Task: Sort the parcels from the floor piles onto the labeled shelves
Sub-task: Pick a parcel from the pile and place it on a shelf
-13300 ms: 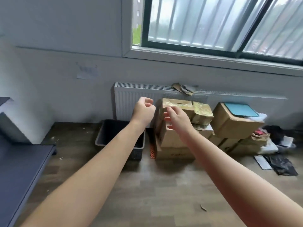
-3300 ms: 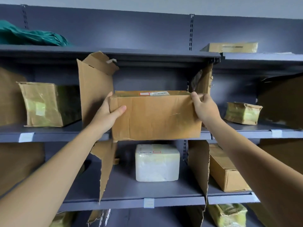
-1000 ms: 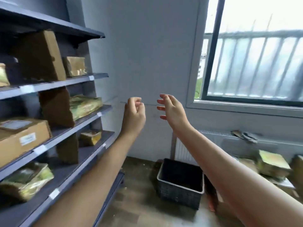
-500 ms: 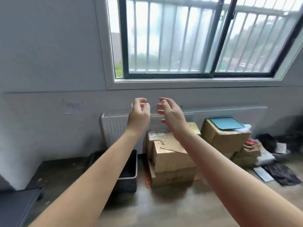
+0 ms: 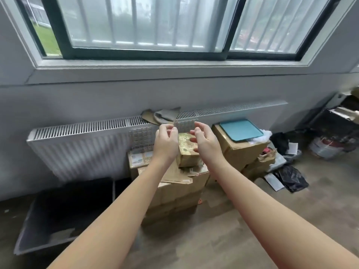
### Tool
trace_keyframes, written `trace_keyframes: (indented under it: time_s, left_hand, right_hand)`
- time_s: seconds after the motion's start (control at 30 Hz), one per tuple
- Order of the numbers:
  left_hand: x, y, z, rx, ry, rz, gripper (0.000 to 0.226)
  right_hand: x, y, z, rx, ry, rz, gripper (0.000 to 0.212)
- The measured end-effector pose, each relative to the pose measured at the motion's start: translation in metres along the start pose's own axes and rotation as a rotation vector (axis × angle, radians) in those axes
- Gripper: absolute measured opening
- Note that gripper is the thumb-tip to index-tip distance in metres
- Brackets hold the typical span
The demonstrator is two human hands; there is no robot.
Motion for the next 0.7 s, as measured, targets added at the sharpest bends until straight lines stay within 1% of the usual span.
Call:
trace_keyframes:
  time_s: [0.2, 0.33, 0.43, 0.53, 0.63, 0.7]
  left_hand:
    - [0.043, 0.079, 0.098, 0.035, 0.073, -0.087, 0.016]
    - [0.074, 0.125, 0.161, -0.001, 0.136, -0.149, 0.016]
    - [0.102, 0.157, 0.205, -0.043, 0.195, -0.233, 0.015]
    - [0.135, 0.185, 0.242, -0.080, 0.249, -0.318, 0.013]
    - [0.170, 0.212, 0.269, -0.099, 0.319, -0.370, 0.013]
    - [0.194, 0.230, 0.281, -0.095, 0.357, -0.398, 0.017]
  right_hand:
    - [-0.071, 0.121, -0.005, 0.009, -0.038, 0.084, 0.034]
    - [-0.123, 0.206, -0.007, 0.066, -0.063, 0.118, 0.038]
    - [-0.166, 0.267, -0.002, 0.126, -0.092, 0.162, 0.040]
    - [-0.208, 0.314, 0.008, 0.196, -0.120, 0.221, 0.041]
    - [-0.245, 0.350, 0.021, 0.227, -0.143, 0.267, 0.043]
    - [-0.270, 0.369, 0.030, 0.250, -0.178, 0.278, 0.045]
Point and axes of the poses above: each hand's wrist, its own y-axis towards the middle knuckle, its own z-axis out of the palm, x = y × z, the point moved 1 cm from there along y, towards the middle knuckle, and after that the axes turned 11 degrees about -x, right-handed, at the moved point
